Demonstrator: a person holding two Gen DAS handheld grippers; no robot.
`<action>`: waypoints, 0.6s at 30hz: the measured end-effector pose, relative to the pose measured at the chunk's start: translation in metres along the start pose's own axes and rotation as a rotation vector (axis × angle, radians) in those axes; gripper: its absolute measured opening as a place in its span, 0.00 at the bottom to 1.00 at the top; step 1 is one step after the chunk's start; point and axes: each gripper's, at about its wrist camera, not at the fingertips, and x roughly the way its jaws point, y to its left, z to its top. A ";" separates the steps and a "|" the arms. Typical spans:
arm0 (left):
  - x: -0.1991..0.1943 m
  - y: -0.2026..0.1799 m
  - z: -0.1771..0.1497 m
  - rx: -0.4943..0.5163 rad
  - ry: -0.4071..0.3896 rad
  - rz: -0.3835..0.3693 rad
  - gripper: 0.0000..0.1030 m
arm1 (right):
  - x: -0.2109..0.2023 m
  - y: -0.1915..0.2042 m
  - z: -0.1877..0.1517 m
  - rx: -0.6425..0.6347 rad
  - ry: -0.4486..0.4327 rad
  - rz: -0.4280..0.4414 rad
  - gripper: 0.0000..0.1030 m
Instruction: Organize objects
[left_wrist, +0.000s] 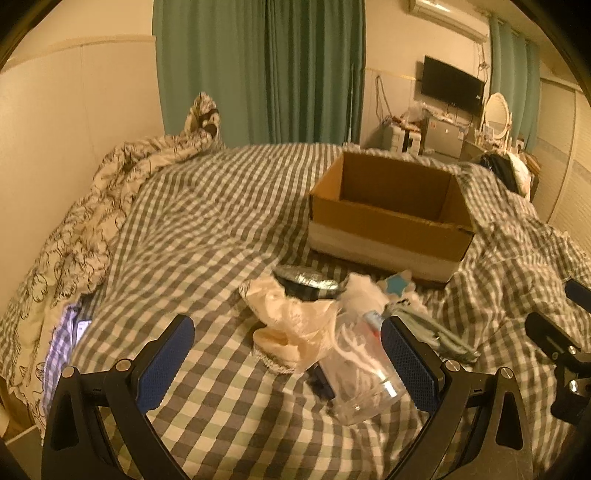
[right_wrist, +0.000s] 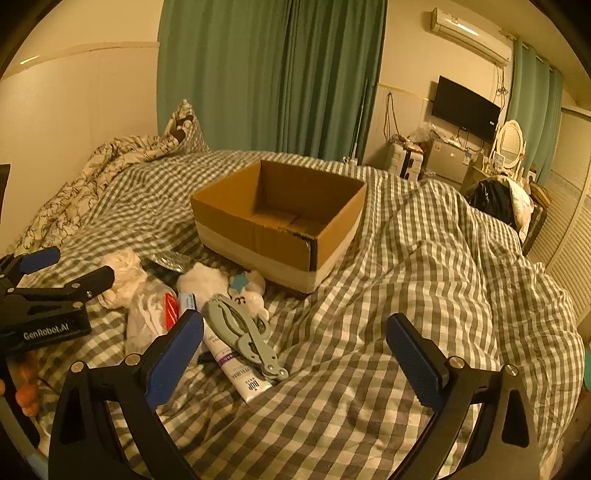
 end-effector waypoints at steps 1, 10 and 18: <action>0.004 0.000 -0.002 0.007 0.011 0.003 1.00 | 0.003 -0.001 -0.001 0.000 0.009 0.002 0.96; 0.026 -0.035 -0.019 0.108 0.109 -0.066 1.00 | 0.028 0.000 -0.015 -0.018 0.091 0.010 0.95; 0.072 -0.061 -0.038 0.115 0.236 -0.051 0.99 | 0.038 0.000 -0.020 -0.025 0.128 0.006 0.95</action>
